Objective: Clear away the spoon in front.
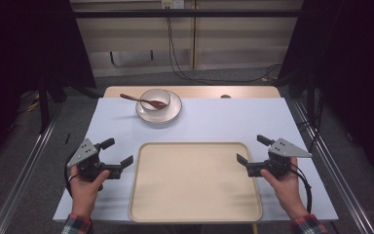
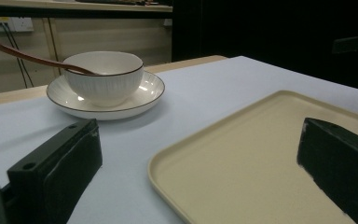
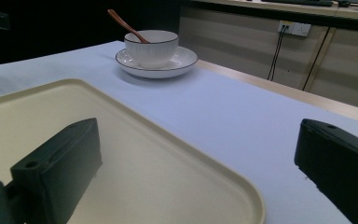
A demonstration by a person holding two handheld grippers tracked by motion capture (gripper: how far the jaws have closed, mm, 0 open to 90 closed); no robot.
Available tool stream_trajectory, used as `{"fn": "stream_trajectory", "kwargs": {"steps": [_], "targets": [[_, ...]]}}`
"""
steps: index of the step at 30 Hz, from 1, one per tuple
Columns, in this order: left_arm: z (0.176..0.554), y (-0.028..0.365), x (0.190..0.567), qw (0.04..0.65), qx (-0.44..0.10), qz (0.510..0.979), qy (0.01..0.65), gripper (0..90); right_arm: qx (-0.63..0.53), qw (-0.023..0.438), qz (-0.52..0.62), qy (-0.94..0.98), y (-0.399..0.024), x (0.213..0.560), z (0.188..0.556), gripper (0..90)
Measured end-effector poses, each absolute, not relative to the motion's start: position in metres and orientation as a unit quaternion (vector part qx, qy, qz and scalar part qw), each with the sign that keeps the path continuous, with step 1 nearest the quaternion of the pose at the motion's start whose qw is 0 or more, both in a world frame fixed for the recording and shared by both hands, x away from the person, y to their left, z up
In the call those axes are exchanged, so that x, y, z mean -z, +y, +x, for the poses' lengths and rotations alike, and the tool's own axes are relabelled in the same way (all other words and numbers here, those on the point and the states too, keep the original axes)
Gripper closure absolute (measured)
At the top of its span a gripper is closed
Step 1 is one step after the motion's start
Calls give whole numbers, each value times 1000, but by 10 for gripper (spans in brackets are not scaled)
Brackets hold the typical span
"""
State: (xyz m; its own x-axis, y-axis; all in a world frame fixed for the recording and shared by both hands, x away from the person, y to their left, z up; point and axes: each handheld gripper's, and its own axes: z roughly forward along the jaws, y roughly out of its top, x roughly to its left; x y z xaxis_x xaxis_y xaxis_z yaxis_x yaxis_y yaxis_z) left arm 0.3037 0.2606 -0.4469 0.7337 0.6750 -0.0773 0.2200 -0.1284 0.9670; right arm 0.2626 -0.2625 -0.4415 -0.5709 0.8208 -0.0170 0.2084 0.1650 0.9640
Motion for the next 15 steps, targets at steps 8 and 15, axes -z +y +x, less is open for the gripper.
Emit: {"fn": "stream_trajectory", "kwargs": {"steps": [8,15], "targets": [[310,261,454,584,-183,714,341,0,-539,280,357,710,-258,443,262,3],[323,252,459,566,-183,723,352,0,-540,281,356,709,-259,442,260,2]]}}
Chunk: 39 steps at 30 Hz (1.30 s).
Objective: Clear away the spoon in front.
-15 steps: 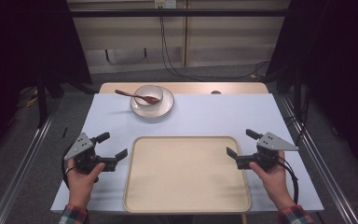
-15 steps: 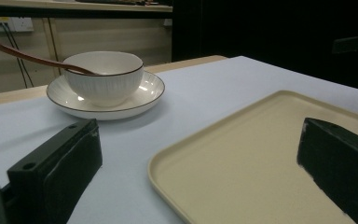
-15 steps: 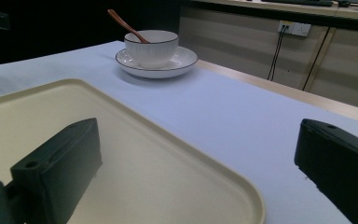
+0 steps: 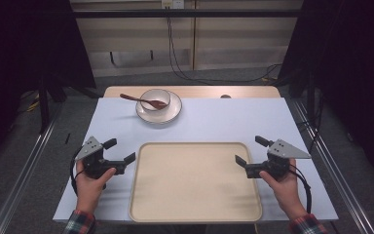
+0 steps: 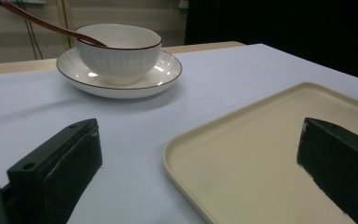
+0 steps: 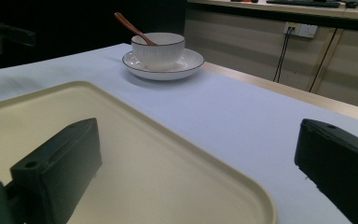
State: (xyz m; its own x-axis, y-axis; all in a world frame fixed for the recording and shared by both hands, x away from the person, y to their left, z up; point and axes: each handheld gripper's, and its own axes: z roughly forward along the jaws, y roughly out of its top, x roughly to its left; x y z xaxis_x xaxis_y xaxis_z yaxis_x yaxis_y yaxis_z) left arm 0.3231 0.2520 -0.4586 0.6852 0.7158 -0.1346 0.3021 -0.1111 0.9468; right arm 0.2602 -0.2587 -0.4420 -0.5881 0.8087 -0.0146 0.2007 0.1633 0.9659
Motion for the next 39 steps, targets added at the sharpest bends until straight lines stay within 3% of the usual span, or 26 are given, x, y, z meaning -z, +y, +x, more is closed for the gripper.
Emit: {"fn": "stream_trajectory", "kwargs": {"steps": [20,39], "targets": [[386,231,426,568,-205,697,386,0,-546,266,355,710,-257,444,261,3],[435,225,440,547,-227,674,442,0,-549,264,353,711,-256,444,262,9]]}}
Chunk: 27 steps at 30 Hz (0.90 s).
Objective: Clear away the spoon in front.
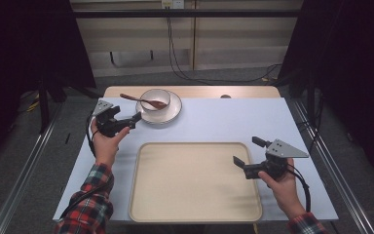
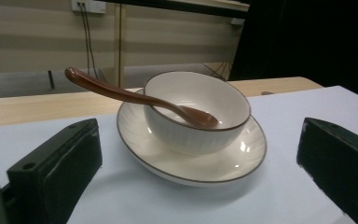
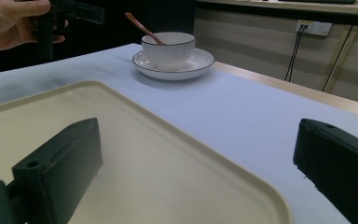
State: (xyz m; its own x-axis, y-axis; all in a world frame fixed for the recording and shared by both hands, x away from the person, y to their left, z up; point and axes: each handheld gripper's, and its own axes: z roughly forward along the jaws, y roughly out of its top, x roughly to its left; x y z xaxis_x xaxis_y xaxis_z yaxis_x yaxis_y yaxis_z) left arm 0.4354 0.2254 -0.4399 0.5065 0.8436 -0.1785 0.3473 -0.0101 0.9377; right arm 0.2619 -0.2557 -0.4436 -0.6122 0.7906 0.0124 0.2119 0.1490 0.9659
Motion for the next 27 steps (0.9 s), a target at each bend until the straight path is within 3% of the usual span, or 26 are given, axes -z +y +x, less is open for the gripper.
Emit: {"fn": "stream_trajectory", "kwargs": {"steps": [27], "targets": [[490,222,458,528,-232,644,503,62,-557,256,350,708,-255,444,264,11]]}}
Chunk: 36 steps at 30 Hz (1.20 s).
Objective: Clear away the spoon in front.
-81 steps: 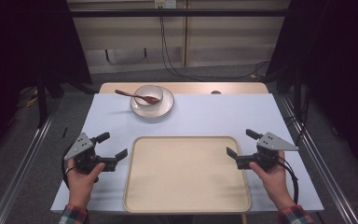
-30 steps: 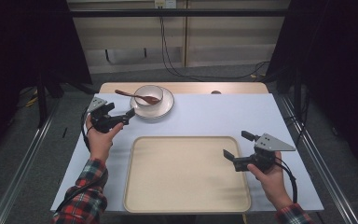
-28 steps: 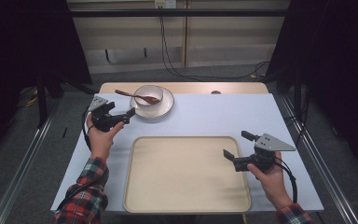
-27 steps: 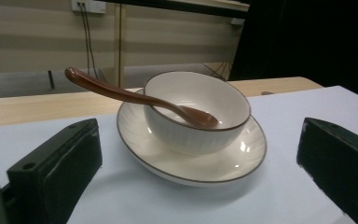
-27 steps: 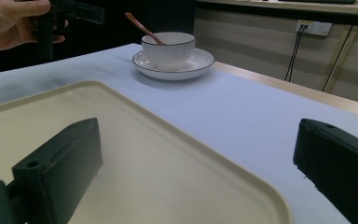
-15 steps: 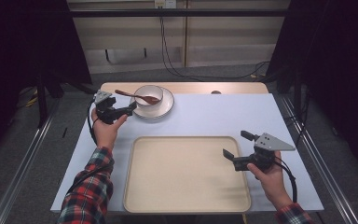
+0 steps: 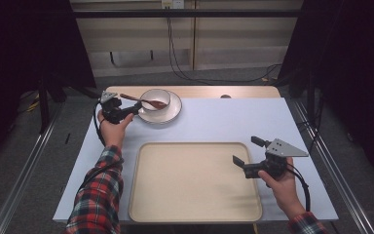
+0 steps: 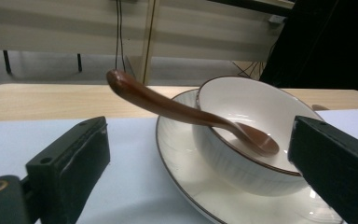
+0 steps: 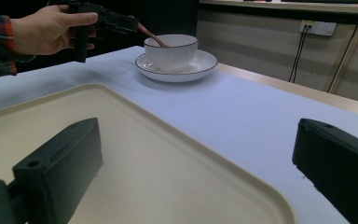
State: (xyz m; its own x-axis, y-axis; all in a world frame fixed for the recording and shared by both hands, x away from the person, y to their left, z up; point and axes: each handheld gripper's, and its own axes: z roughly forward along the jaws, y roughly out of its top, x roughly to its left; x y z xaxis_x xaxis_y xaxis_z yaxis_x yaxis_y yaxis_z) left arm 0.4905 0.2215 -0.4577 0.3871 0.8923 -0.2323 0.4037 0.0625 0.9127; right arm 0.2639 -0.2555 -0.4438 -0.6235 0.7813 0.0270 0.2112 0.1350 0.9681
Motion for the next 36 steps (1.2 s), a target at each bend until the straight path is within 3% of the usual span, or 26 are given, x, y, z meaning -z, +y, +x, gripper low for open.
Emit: {"fn": "stream_trajectory", "kwargs": {"steps": [16,30,36], "targets": [[507,221,470,537,-230,619,526,319,-562,253,354,703,-257,443,264,11],[516,217,473,557,-216,589,544,436,-559,252,353,707,-257,444,264,11],[517,215,473,572,-201,579,545,565,-559,245,348,712,-257,444,264,11]]}}
